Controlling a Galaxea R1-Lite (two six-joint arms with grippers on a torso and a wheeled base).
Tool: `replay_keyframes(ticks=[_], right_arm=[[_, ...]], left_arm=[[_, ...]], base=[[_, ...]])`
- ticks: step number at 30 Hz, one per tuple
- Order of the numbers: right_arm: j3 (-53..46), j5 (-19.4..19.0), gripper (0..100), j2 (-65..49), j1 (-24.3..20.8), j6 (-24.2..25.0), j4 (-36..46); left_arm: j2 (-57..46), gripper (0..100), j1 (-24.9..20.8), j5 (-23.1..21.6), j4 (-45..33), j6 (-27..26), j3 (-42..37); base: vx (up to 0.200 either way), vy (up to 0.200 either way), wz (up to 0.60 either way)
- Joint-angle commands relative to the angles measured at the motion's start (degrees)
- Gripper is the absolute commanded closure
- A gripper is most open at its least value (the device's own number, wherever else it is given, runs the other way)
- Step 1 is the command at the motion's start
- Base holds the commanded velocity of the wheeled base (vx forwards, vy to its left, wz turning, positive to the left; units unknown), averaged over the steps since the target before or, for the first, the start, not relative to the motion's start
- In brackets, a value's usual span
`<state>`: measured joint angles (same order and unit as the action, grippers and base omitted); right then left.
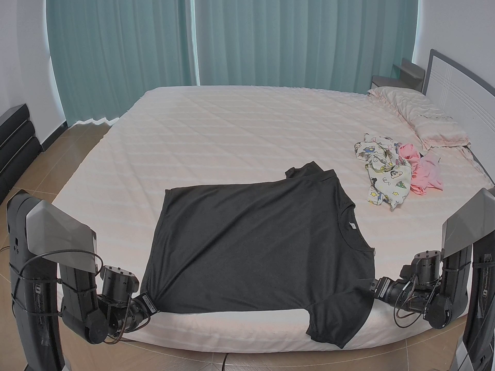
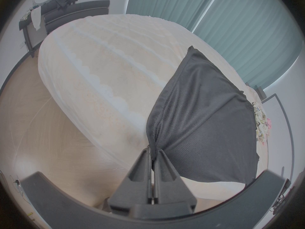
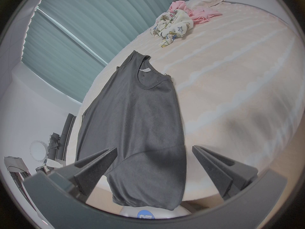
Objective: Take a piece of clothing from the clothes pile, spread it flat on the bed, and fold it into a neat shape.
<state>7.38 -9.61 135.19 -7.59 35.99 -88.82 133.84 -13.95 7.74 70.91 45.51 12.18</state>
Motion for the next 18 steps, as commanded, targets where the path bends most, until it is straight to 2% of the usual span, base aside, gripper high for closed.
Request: replay_keyframes(ticks=[1,11,12,18], right_arm=[[3.0,-1.6,0,4.5,0.7,0.0,-0.7],[8.6,-1.6,0,4.9,0.5,-0.2,1.1],[9.4,-1.6,100,5.0,0.4,-0.2,1.6],[14.0,-1.6,100,4.1,1.9,-0.2,3.7]], left_arm=[[-0.6,100,0.7,-1.1,0.4,0.2,-0.3],[-0.5,100,0.7,-1.2,0.5,0.2,-0.4],[-0.5,100,0.7,-1.2,0.4,0.2,-0.4],[-0.5,100,0.7,-1.2,0.5,0.1,-0.4]], base=[[0.0,0.0,0.0],[0.0,0.0,0.0],[0.0,0.0,0.0],[0.0,0.0,0.0]])
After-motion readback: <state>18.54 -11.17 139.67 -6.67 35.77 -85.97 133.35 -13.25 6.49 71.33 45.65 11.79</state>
